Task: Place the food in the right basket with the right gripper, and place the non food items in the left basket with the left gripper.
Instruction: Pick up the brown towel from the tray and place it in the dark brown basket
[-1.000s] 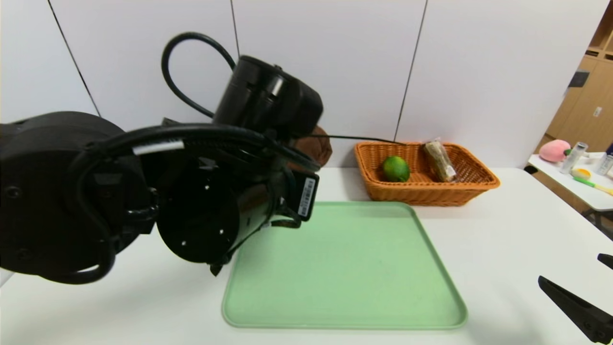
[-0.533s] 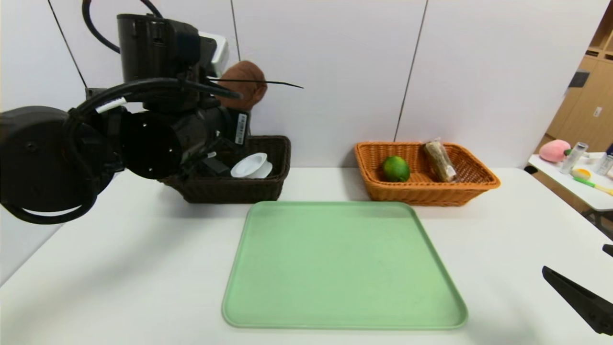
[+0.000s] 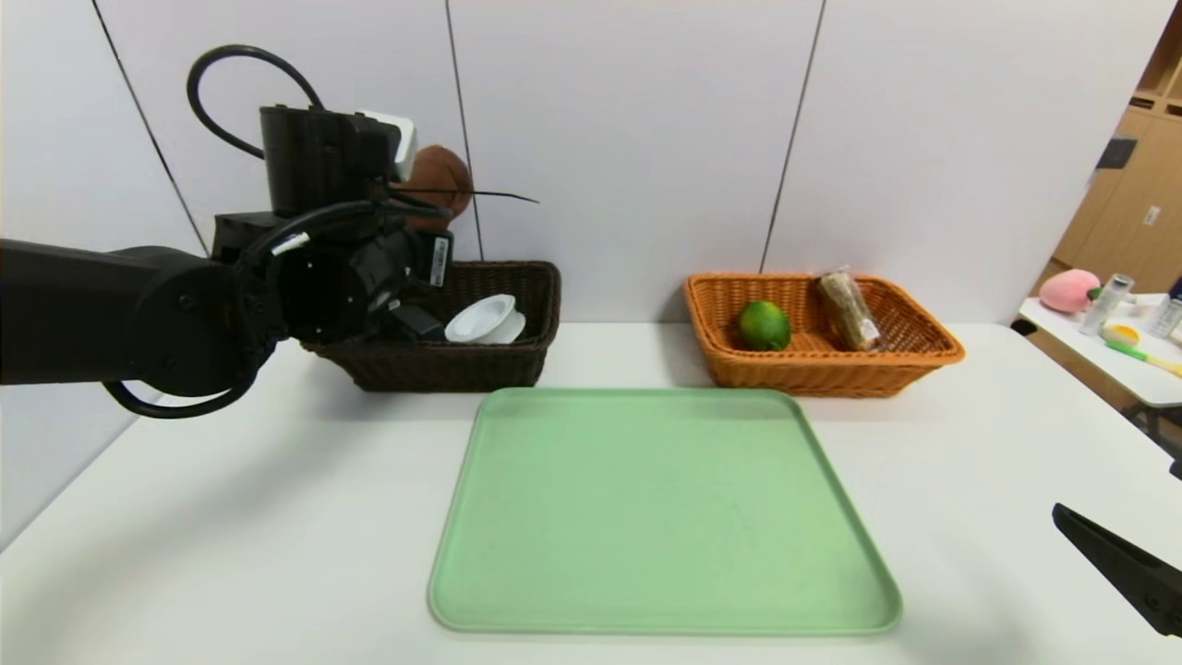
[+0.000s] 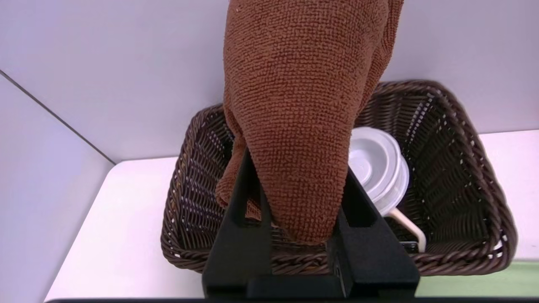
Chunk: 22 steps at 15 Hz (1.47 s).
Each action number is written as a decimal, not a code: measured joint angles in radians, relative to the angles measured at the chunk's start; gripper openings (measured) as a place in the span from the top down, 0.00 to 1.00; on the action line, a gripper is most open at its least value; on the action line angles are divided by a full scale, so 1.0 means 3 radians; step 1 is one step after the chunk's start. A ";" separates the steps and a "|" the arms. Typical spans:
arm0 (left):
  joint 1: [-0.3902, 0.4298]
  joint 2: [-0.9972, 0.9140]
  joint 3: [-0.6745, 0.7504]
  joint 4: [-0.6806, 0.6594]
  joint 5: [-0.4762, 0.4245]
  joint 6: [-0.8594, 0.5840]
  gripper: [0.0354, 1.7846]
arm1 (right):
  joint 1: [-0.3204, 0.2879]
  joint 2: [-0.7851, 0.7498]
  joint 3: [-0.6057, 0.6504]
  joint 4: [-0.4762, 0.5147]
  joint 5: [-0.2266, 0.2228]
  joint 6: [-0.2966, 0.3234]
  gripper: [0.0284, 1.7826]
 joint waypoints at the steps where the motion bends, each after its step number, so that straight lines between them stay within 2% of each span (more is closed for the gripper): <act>1: 0.0026 0.0071 0.0004 -0.0006 -0.0001 -0.0004 0.81 | 0.0000 -0.0005 0.0000 0.0006 -0.0001 0.0000 0.04; 8: 0.0067 0.0545 -0.0018 -0.0026 0.0003 -0.0048 0.81 | -0.0022 -0.0026 0.0009 0.0020 -0.0001 0.0016 0.04; 13: 0.0074 0.0648 -0.0035 -0.0023 -0.0004 -0.0042 0.81 | -0.0026 -0.0033 0.0025 0.0026 -0.0001 0.0016 0.04; 17: 0.0073 0.0659 -0.0046 -0.0062 0.0014 -0.0075 0.52 | -0.0026 -0.0034 0.0025 0.0025 -0.0001 0.0016 0.04; 19: 0.0073 0.0664 -0.0051 -0.0287 0.0004 -0.0055 0.41 | -0.0026 -0.0034 0.0025 0.0026 -0.0001 0.0014 0.04; 22: 0.0073 0.0653 -0.0035 -0.0348 0.0001 -0.0047 0.29 | -0.0026 -0.0034 0.0026 0.0025 -0.0001 0.0016 0.04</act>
